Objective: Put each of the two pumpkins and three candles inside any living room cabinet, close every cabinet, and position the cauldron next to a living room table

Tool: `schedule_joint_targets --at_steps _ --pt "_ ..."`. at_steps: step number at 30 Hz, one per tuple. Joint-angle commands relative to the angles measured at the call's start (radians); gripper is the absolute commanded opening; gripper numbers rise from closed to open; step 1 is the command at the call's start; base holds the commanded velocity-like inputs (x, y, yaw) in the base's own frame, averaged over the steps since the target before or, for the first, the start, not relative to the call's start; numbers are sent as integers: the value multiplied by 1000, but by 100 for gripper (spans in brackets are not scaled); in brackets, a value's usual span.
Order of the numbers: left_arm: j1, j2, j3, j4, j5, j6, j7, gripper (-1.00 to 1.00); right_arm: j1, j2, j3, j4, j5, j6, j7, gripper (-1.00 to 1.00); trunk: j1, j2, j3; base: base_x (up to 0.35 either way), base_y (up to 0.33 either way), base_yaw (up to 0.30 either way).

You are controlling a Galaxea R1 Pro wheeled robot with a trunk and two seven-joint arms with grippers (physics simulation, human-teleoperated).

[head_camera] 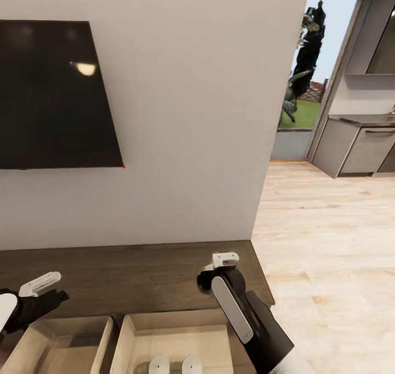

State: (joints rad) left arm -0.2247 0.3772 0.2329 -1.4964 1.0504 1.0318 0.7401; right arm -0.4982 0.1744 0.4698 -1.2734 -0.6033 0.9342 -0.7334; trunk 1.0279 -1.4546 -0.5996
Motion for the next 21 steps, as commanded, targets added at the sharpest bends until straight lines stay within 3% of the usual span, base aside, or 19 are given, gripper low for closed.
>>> schedule_joint_targets --at_steps 1,3,6,13,21 --pt "-1 0 5 -1 30 3 10 100 -2 0 -14 5 -12 21 -12 -100 4 -8 -4 0 0 0" --pt "-1 1 11 -1 98 4 10 100 -4 0 -54 25 -16 62 -14 -100 12 -22 -10 0 0 0" --pt "-1 1 12 -1 143 4 10 100 -7 0 -89 73 -16 93 -15 -100 23 -43 -20 0 0 0" --pt "-1 0 13 0 156 4 10 100 -26 0 -100 186 -13 113 -16 -100 50 -92 -42 0 0 0" --pt "-1 -1 10 1 157 4 11 100 -74 0 -100 378 -7 113 -12 -100 81 -148 -67 0 0 0"
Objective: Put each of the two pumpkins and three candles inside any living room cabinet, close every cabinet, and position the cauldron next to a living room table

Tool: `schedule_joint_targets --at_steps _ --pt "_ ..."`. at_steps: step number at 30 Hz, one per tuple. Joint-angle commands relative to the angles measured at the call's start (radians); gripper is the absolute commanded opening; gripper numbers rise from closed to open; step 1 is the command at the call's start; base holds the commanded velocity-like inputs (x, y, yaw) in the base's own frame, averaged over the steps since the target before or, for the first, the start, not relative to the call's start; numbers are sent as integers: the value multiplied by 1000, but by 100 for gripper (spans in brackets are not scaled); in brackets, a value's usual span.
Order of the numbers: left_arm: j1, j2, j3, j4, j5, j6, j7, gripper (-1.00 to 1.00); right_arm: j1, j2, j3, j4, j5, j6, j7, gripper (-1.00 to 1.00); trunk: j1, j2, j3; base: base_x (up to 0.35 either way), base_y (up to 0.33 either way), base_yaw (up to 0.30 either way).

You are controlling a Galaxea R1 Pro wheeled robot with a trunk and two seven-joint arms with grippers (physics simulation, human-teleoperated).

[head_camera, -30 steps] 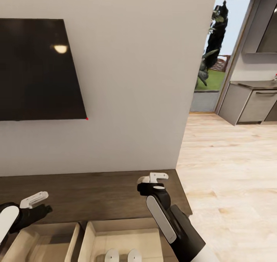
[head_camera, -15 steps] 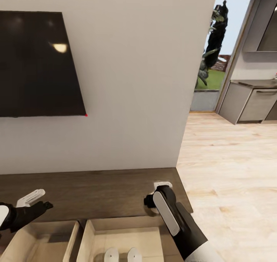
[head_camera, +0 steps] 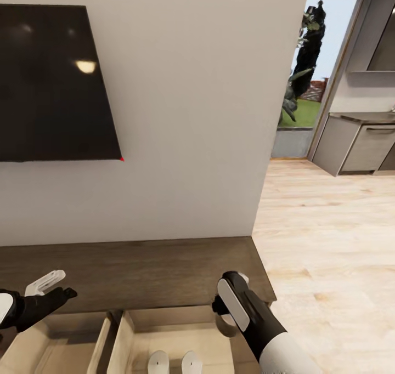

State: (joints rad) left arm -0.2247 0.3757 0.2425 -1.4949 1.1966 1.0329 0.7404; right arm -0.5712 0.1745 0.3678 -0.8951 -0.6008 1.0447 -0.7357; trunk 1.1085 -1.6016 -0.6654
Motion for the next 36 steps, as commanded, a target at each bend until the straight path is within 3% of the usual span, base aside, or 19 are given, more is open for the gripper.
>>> schedule_joint_targets --at_steps 1,18,20,28,32,36 --pt "-1 -1 0 -1 10 2 11 100 -5 0 2 15 -8 2 -10 -100 4 -8 -4 0 0 0" --pt "-1 -6 -13 1 11 1 11 100 -1 -1 38 109 -7 2 1 -100 69 -127 -57 0 0 0" --pt "-1 -6 -20 1 11 1 11 100 4 -28 34 106 -14 1 7 -100 77 -141 -64 0 0 0" --pt "-1 -7 -38 1 11 1 11 100 65 -73 33 122 -14 -260 77 -100 107 -197 -89 0 0 0" --pt "-1 -7 -40 1 11 0 11 100 78 -74 35 171 -12 -357 96 -100 123 -225 -101 0 0 0" --pt "-1 -7 -40 1 11 1 11 100 80 -67 36 221 -10 -395 118 -100 138 -253 -114 0 0 0"
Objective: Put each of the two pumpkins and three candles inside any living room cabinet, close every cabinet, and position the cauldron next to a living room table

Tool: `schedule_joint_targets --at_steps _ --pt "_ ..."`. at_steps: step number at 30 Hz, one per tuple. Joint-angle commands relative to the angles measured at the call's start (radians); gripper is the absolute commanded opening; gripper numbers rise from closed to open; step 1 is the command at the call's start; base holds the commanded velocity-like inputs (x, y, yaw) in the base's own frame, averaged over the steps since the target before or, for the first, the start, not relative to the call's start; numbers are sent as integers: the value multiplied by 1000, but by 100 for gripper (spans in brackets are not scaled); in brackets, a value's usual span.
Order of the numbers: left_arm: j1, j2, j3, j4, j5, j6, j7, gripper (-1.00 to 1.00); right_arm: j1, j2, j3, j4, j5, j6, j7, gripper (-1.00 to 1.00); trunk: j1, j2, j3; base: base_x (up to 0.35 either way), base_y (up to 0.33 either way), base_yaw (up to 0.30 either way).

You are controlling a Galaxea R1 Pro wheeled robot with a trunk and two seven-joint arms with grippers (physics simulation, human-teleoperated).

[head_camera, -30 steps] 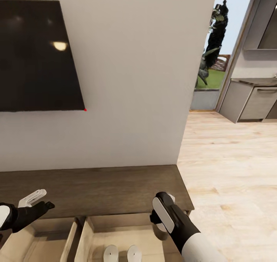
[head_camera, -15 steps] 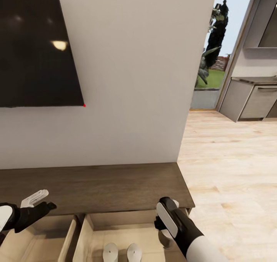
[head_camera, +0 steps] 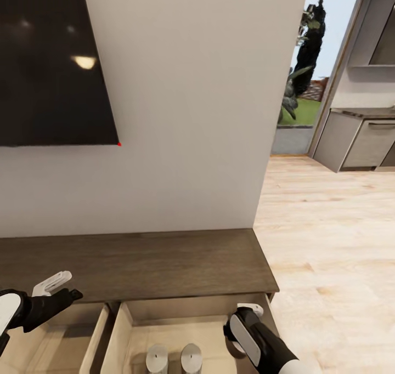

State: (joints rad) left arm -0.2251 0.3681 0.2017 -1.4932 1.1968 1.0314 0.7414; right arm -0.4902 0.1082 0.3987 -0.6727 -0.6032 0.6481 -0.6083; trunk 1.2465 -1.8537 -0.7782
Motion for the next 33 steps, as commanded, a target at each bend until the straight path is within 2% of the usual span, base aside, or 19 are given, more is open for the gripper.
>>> schedule_joint_targets --at_steps 1,3,8,10,12,13,15,16,17,18,19,21,23,24,28,33 --pt "-1 0 0 -1 10 2 10 100 -1 0 5 4 -7 -2 2 -100 4 -8 -4 0 0 0" --pt "0 0 -1 -1 10 2 10 100 -1 1 5 11 -9 -17 19 -100 12 -22 -10 0 0 0" --pt "0 0 -1 -1 10 3 10 100 -1 3 7 67 -7 -126 69 -100 31 -57 -26 0 0 0" --pt "0 4 -1 -2 13 4 9 100 -1 4 8 79 -7 -148 74 -100 38 -71 -32 0 0 0" --pt "0 26 0 -4 21 11 7 100 -1 4 8 85 -7 -165 77 -100 46 -85 -39 0 0 0" --pt "0 43 2 -4 36 13 3 100 -1 4 8 86 -7 -167 78 -100 50 -92 -42 0 0 0" --pt "-1 107 4 -5 163 16 -39 100 -1 4 7 88 -7 -171 79 -100 58 -106 -48 0 0 0" --pt "-1 146 2 -4 244 16 -67 100 -1 4 8 88 -7 -173 79 -100 61 -113 -51 0 0 0" --pt "0 216 -3 -3 377 16 -106 100 -1 4 8 93 -7 -179 79 -100 65 -120 -54 0 0 0" --pt "1 262 -6 -1 458 16 -129 100 -1 4 8 100 -7 -190 79 -100 65 -120 -54 0 0 0" --pt "4 301 -7 0 525 16 -149 100 -1 4 8 108 -7 -205 80 -100 65 -120 -54 0 0 0" --pt "31 364 -5 3 622 16 -187 100 -1 5 8 126 -7 -236 80 -100 65 -120 -54 0 0 0" --pt "49 387 -1 3 652 16 -220 100 -1 12 12 132 -7 -246 80 -100 65 -120 -54 0 0 0" --pt "57 396 -1 3 662 16 -256 100 -1 21 18 134 -7 -250 81 -100 65 -120 -54 0 0 0" --pt "69 407 -8 9 667 16 -396 100 -1 34 44 159 -6 -254 81 -100 65 -120 -54 0 0 0" --pt "112 407 -12 17 659 16 -442 100 -1 50 64 177 -4 -267 81 -100 65 -120 -54 14 0 0"
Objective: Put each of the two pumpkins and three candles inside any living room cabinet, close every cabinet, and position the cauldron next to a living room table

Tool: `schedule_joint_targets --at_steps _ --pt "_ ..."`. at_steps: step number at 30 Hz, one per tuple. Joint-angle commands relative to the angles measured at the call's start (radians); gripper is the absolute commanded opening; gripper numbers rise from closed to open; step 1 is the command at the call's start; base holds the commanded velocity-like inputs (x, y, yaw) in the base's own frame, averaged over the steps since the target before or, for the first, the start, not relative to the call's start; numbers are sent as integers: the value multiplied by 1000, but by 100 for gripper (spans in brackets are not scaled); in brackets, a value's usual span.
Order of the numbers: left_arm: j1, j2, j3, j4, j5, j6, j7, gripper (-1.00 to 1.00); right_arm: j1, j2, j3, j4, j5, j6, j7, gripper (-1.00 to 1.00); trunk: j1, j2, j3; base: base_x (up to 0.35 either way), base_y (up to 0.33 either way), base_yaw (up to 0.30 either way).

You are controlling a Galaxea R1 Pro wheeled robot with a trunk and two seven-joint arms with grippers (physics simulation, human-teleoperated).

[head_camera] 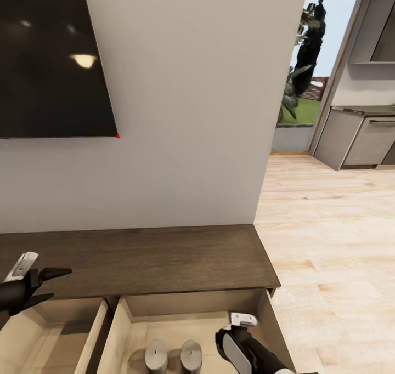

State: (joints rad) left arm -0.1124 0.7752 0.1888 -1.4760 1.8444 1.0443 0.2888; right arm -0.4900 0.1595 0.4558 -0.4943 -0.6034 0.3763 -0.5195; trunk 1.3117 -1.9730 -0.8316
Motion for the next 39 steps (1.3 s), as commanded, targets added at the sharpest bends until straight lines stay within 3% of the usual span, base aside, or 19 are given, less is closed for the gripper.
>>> schedule_joint_targets --at_steps 1,4,7,11,16,21,39 --pt "6 -1 1 0 10 3 8 100 -1 7 9 -1 -4 1 -8 -100 0 0 -1 143 0 0" --pt "11 -2 3 1 9 3 6 100 -3 15 25 -4 -3 18 -15 -100 0 0 -1 85 0 0" --pt "12 -1 5 1 9 3 6 100 -23 15 31 -10 -1 115 -18 -100 0 0 -1 19 0 0" --pt "13 -1 7 0 9 3 5 100 -54 15 31 -9 -3 165 -18 -100 0 0 -1 3 0 0" --pt "13 1 12 -2 9 3 4 100 -79 15 26 -3 -4 177 -13 -100 0 0 -1 0 0 0" --pt "13 1 15 -4 10 3 4 100 -104 15 25 1 -6 185 -12 -100 19 -35 -17 0 0 0" --pt "13 1 37 -3 21 3 4 100 -107 15 25 0 -4 181 -11 -100 88 -161 -73 -33 0 0"
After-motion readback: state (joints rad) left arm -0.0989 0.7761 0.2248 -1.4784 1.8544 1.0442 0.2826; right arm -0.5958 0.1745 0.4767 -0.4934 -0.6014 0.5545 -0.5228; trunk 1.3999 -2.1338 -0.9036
